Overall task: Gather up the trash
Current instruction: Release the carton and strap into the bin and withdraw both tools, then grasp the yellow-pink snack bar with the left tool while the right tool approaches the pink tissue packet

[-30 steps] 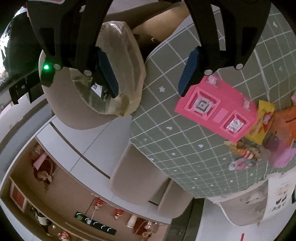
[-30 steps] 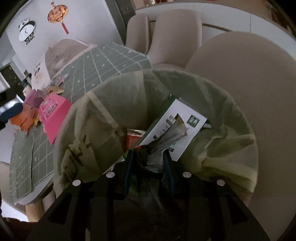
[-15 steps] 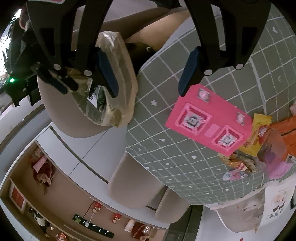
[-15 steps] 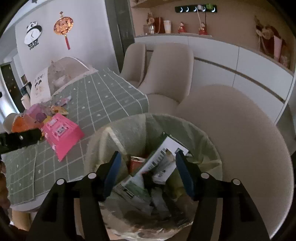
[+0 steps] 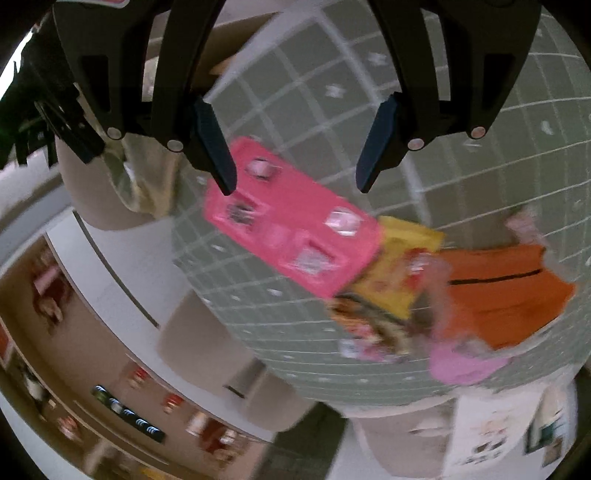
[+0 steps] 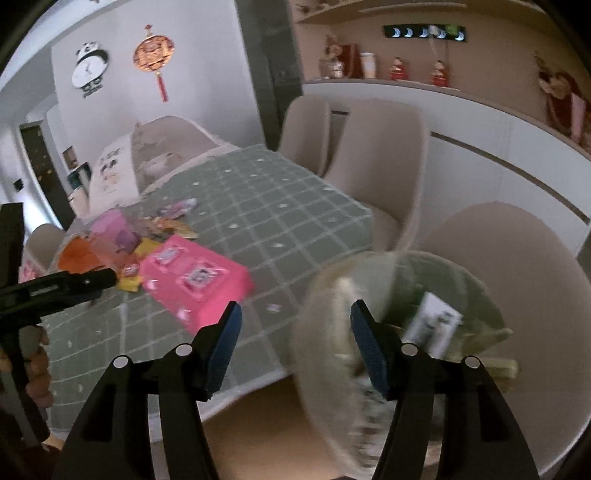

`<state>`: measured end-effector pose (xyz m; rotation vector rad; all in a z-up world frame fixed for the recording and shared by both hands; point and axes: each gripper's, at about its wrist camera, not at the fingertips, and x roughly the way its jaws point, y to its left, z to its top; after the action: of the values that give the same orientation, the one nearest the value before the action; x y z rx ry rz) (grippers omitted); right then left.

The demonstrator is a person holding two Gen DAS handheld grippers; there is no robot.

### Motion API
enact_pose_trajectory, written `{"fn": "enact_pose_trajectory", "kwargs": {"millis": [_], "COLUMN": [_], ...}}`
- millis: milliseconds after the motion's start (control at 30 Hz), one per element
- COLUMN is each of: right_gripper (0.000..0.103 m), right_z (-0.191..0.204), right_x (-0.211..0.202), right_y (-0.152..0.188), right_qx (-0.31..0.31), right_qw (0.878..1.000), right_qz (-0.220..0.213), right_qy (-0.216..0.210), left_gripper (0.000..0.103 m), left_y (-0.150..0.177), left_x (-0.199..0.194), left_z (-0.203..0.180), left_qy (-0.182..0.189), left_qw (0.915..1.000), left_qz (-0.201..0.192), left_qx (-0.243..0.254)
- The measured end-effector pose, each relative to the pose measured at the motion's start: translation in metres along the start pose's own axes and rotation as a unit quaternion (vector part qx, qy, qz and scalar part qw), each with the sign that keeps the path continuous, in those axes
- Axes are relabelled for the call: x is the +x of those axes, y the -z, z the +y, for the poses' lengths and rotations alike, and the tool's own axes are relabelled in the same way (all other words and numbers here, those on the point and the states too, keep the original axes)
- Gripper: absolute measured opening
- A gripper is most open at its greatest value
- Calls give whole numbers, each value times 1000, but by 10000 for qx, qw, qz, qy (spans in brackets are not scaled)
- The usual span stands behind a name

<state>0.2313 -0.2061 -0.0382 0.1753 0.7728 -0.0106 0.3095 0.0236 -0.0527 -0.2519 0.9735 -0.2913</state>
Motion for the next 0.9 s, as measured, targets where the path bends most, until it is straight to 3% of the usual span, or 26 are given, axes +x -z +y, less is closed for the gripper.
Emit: {"fn": "enact_pose_trajectory", "kwargs": {"millis": [200, 300, 533, 633, 733, 900], "right_gripper": [58, 58, 58, 58, 58, 58], "right_z": [39, 51, 68, 80, 96, 123], "right_x": [17, 24, 42, 48, 51, 56], "right_y": [-7, -11, -15, -15, -16, -38], "right_qx": [-342, -498, -595, -604, -766, -985], "right_qw": [9991, 9981, 9962, 9941, 9910, 9874], "right_qz": [132, 190, 346, 378, 257, -250], "right_qy": [-198, -301, -528, -822, -1067, -1210], "left_gripper": [63, 63, 63, 63, 63, 63], "left_y": [-2, -1, -15, -24, -40, -99], "left_x": [2, -3, -40, -64, -89, -107], "left_z": [58, 74, 93, 106, 125, 165], "left_qy": [-193, -105, -50, -73, -80, -230], "left_qw": [9985, 9980, 9963, 9928, 9884, 9877], "left_qz": [-35, -70, -722, -1103, -1445, -1543], "left_qx": [-508, -616, -468, -457, -459, -54]}}
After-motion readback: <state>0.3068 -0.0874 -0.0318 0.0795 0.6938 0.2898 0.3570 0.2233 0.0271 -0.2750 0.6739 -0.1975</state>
